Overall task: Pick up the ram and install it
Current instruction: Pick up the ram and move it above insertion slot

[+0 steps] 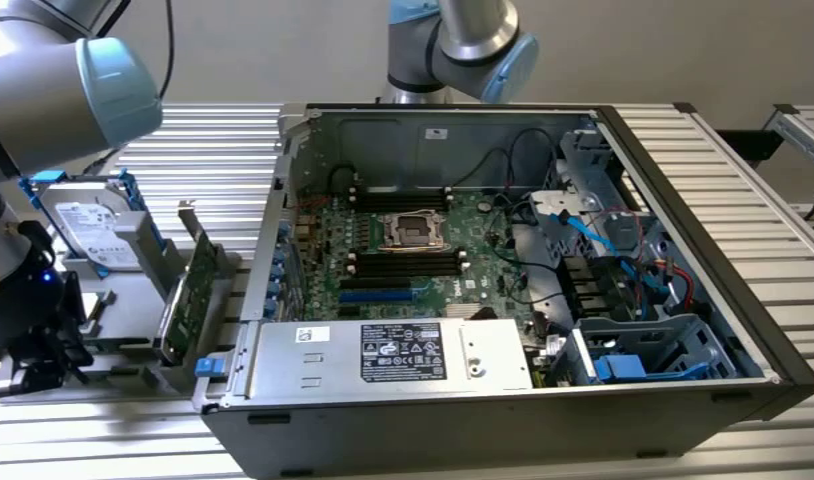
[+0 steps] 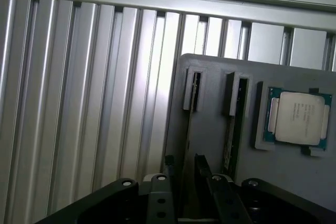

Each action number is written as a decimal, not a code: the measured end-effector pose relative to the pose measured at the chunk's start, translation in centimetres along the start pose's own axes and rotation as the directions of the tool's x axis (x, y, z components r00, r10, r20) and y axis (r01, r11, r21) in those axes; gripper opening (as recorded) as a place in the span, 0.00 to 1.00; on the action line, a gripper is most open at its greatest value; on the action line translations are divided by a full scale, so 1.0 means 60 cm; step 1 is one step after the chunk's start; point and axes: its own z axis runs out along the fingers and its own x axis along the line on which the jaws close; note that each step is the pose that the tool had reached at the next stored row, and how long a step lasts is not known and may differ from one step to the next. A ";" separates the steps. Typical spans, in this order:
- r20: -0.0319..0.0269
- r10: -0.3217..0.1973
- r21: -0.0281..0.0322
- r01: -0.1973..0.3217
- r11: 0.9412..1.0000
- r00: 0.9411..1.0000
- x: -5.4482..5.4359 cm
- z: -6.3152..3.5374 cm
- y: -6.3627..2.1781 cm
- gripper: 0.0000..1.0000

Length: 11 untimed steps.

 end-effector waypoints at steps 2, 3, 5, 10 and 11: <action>0.000 0.000 0.000 0.000 1.000 1.000 0.000 0.006 0.000 0.30; 0.000 0.001 0.000 -0.001 1.000 1.000 0.000 0.009 0.000 0.30; 0.000 0.002 0.000 -0.002 1.000 1.000 0.000 0.013 0.000 0.30; 0.000 0.003 0.000 -0.003 1.000 1.000 0.000 0.014 0.000 0.30; 0.000 0.004 0.000 -0.004 1.000 1.000 0.000 0.014 0.000 0.30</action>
